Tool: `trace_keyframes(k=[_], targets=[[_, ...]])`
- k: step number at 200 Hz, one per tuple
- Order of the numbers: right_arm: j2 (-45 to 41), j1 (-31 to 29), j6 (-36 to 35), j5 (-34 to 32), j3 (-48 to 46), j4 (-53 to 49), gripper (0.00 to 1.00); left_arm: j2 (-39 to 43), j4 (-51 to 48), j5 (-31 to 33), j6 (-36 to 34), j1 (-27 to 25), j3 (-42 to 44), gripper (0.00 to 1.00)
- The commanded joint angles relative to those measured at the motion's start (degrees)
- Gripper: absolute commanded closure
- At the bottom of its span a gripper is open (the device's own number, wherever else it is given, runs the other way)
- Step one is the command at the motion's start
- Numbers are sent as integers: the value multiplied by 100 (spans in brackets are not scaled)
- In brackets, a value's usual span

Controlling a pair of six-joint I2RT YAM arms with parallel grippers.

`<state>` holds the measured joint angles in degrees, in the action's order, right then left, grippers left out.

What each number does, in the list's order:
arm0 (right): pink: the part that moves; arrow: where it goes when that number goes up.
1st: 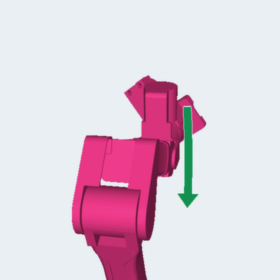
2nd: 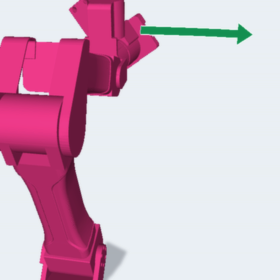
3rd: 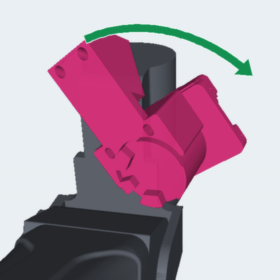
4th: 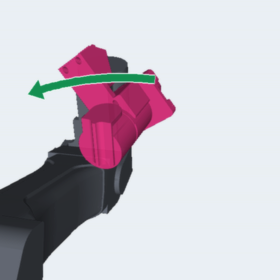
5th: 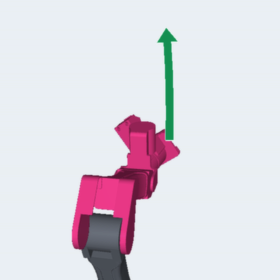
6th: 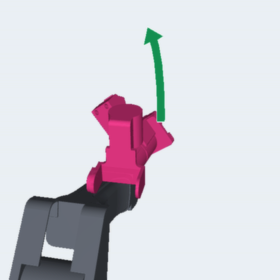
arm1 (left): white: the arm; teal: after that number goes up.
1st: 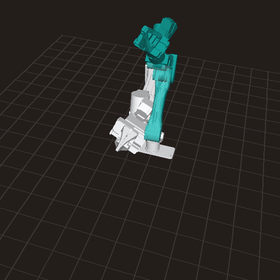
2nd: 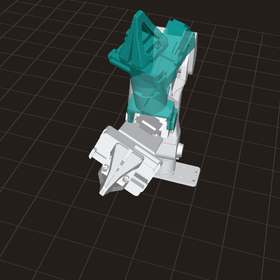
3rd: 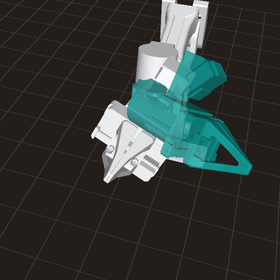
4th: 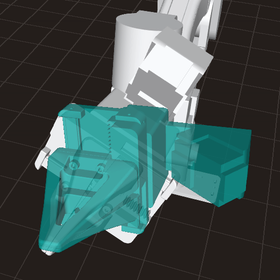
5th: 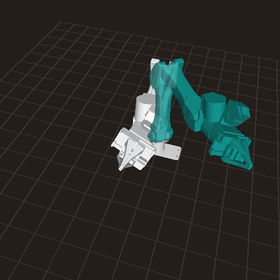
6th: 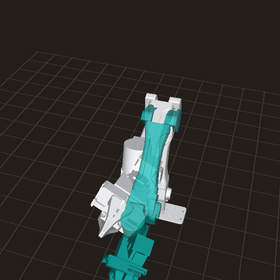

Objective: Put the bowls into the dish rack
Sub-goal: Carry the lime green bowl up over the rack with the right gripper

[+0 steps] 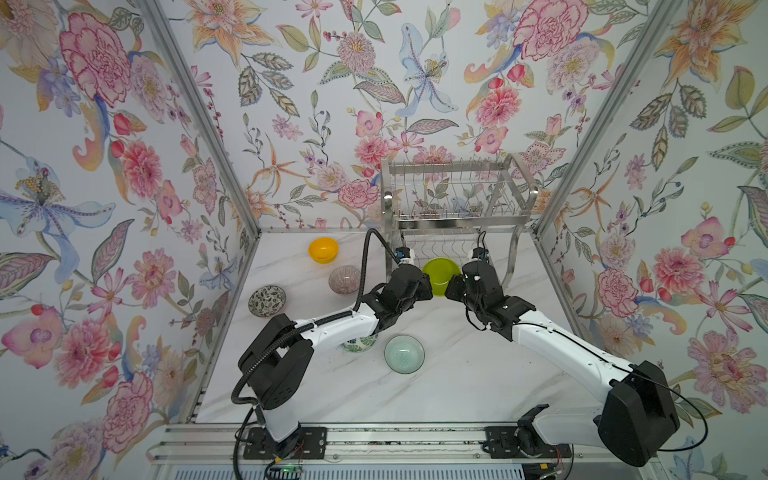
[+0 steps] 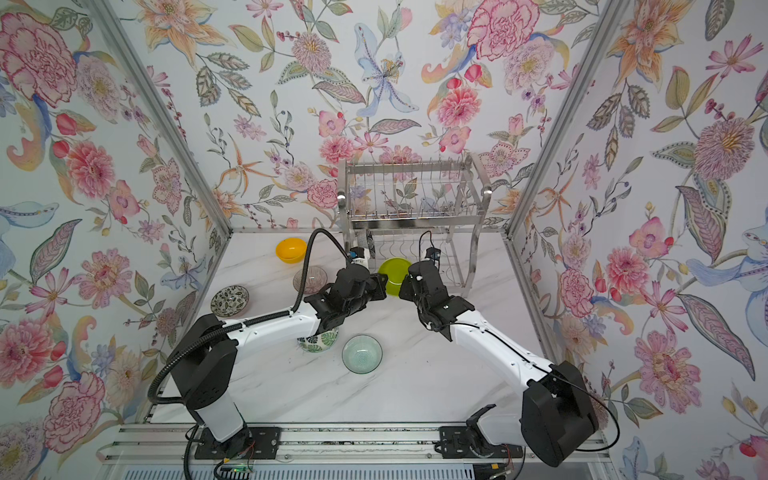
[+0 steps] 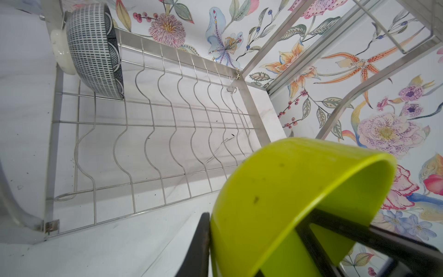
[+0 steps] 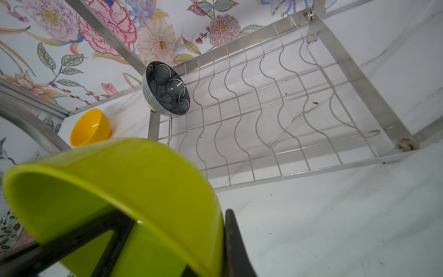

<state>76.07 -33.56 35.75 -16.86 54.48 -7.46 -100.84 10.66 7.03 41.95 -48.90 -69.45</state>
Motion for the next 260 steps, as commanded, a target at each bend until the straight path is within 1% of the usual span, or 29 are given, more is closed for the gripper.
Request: trace_keyframes(k=[1,10,25,34,41,45,56,62,66,93,99,101,103,117,118,120,122,123,125,142,158,182,196,213,222,239,260], targets=[[-131,41,322,41,-73,421,89,-26,9,-356,-79,-93,-234,96],[-133,39,351,88,-54,400,88,-18,9,-351,-91,-90,-240,100],[-166,60,416,194,-26,354,88,7,18,-280,-98,-93,-197,100],[-202,90,489,288,2,304,84,35,20,-210,-82,-93,-154,100],[-235,123,534,356,28,283,79,70,23,-149,-71,-93,-107,100],[-253,141,570,430,41,264,73,86,34,-118,-66,-93,-85,100],[-285,174,685,613,72,241,63,151,82,-32,-70,-92,-14,100],[-294,174,746,734,80,249,59,173,114,33,-68,-93,16,100],[-294,357,789,829,89,258,56,190,114,71,-73,-93,41,100],[-341,694,1148,1606,32,458,39,223,166,426,-226,-89,68,100],[-417,781,1232,1758,-2,534,31,231,171,557,-246,-90,63,100],[-426,790,1241,1775,-9,544,30,231,169,610,-253,-88,72,100],[-449,817,1265,1808,-22,556,26,231,179,656,-257,-92,72,100],[-625,901,1287,1830,-40,532,10,249,253,1001,-335,-93,98,100],[-625,901,1287,1830,-40,532,10,249,262,1028,-345,-93,98,100],[-657,926,1286,1821,-35,509,6,249,286,1084,-363,-93,103,100],[-669,932,1286,1819,-34,504,6,251,301,1135,-381,-93,106,100],[-692,948,1286,1818,-34,488,3,250,312,1161,-385,-93,107,100],[-708,972,1288,1829,-29,473,2,249,329,1213,-400,-91,111,100],[-881,1178,1474,1952,-65,419,1,194,529,1598,-571,-115,125,100],[-1003,1414,1837,2138,-210,467,2,99,662,2149,-769,-197,107,100],[-995,1855,2699,2749,-446,639,2,-116,961,3138,-1242,-439,77,100],[-972,2061,3245,3016,-540,695,1,-291,1221,3501,-1596,-553,38,100],[-1011,2177,3740,3088,-626,820,1,-504,1325,3774,-1996,-647,-84,100],[-1048,2220,3928,3069,-654,816,1,-608,1244,3933,-2079,-663,-174,100],[-1134,2351,4402,3180,-742,977,2,-750,1413,4061,-2405,-662,-200,100],[-1185,2431,5189,3318,-932,1442,2,-930,1595,4099,-2682,-668,-198,100]])
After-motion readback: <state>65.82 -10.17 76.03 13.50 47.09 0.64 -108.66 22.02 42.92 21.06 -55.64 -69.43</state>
